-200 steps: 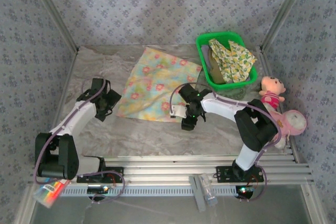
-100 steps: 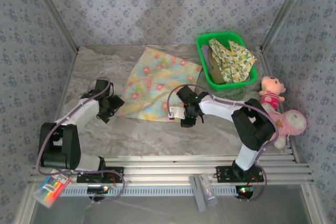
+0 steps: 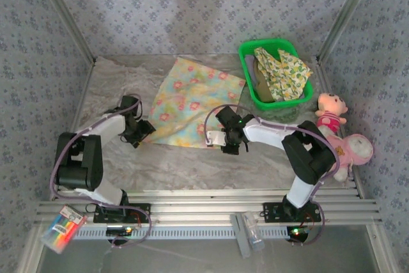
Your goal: Fold and stack the skirts
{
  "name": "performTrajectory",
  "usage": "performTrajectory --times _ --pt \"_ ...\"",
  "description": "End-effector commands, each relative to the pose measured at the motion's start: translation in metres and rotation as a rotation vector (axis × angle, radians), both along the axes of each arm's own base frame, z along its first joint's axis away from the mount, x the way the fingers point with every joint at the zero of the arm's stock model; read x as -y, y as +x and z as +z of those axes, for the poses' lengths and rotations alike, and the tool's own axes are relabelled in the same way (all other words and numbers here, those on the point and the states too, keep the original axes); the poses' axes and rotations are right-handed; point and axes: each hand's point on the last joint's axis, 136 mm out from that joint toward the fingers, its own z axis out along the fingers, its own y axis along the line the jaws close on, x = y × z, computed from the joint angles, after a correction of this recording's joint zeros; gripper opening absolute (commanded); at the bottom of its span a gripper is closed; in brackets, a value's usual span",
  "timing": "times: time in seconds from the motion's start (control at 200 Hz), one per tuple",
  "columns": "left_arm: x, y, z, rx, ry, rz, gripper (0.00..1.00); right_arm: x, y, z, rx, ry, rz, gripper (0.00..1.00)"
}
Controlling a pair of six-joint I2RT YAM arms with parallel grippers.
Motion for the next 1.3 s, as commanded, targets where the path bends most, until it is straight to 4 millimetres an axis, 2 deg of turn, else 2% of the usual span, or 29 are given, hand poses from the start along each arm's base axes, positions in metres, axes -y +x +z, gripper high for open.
performTrajectory --times 0.0,0.13,0.265,0.34,0.385,0.455,0.485,0.56,0.665,0.834,1.009,1.149,1.299 --pt "0.016 0.009 0.011 0.033 -0.021 -0.084 0.60 0.007 -0.009 -0.008 -0.017 -0.033 0.014 0.00" --pt "0.011 0.005 0.006 0.010 0.031 -0.091 0.56 0.007 -0.011 -0.008 -0.022 -0.028 0.017 0.00" --pt "-0.002 -0.006 -0.006 -0.039 0.101 -0.066 0.42 0.007 -0.013 -0.003 -0.035 0.000 0.008 0.00" --pt "-0.007 -0.012 -0.008 -0.052 0.122 -0.047 0.37 0.009 -0.014 0.001 -0.042 0.013 -0.002 0.00" --pt "-0.010 -0.016 -0.007 -0.053 0.130 -0.035 0.39 0.010 -0.014 0.003 -0.041 0.017 -0.007 0.00" --pt "-0.012 -0.022 -0.006 -0.042 0.133 -0.021 0.54 0.010 -0.015 0.003 -0.044 0.017 -0.009 0.00" --pt "-0.013 -0.024 -0.004 -0.034 0.132 -0.018 0.58 0.010 -0.014 0.003 -0.044 0.017 -0.009 0.00" --pt "-0.013 -0.027 -0.003 -0.021 0.125 -0.020 0.59 0.010 -0.013 0.003 -0.041 0.015 -0.011 0.00" --pt "-0.006 -0.029 -0.009 -0.021 0.089 -0.043 0.54 0.007 -0.011 0.002 -0.037 0.018 -0.007 0.00" --pt "0.000 -0.019 -0.016 -0.007 0.070 -0.057 0.47 0.007 -0.012 0.002 -0.042 0.020 -0.006 0.00" --pt "0.003 0.012 -0.017 0.034 0.092 -0.101 0.41 0.006 -0.016 0.003 -0.061 0.033 -0.002 0.00" --pt "0.009 0.033 -0.006 0.104 0.087 -0.122 0.33 0.004 -0.021 0.007 -0.085 0.051 -0.003 0.00" --pt "0.001 0.026 -0.003 0.100 0.125 -0.119 0.17 0.003 -0.023 0.012 -0.100 0.067 -0.010 0.00"
